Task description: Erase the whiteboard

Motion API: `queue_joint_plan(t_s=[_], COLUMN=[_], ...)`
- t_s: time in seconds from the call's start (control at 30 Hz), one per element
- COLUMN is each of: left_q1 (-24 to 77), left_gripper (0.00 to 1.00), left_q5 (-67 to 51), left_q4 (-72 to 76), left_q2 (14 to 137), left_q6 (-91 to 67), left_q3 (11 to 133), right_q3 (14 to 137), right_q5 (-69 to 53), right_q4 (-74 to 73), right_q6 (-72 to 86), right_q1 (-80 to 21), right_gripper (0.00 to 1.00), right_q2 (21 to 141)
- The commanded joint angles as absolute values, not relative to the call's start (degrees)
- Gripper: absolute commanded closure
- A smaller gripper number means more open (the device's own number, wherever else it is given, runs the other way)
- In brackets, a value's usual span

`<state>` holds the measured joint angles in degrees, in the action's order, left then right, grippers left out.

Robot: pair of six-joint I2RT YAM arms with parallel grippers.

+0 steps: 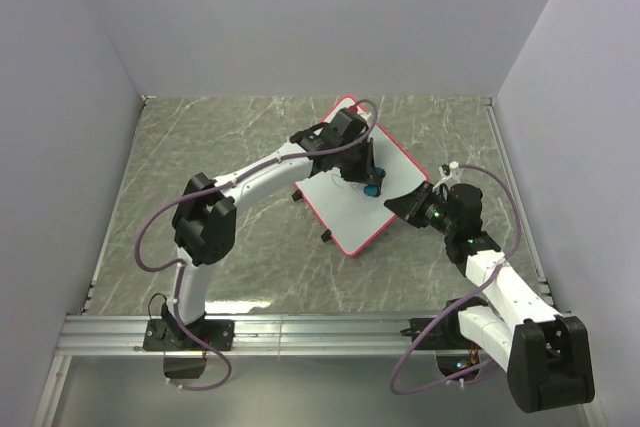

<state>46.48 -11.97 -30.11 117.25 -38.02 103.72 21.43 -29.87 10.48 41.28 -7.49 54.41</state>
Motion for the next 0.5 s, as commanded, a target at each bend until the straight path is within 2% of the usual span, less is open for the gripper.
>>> queue_joint_plan(t_s=[0.0,0.3,0.47], left_q1=[40.37,27.35,28.03], left_gripper=[1.00,1.00,1.00], left_q5=[-8.87,-10.63,-13.26], left_q4=[-22.50,-20.74,-20.31], left_q2=[123.66,123.57,124.98], left_q6=[-34.29,-27.25,-25.75], left_q3=[98.81,84.47,83.33], right_q3=[22.67,26.37,26.98], right_q5=[-35.87,-32.44,-31.46], right_q4=[0.44,-3.87,-2.64], right_q6=[36.74,37.26,38.32], right_q1=[-9.49,-9.23,-9.32], right_gripper=[1.00,1.00,1.00], right_q2=[54.05,56.34,58.44])
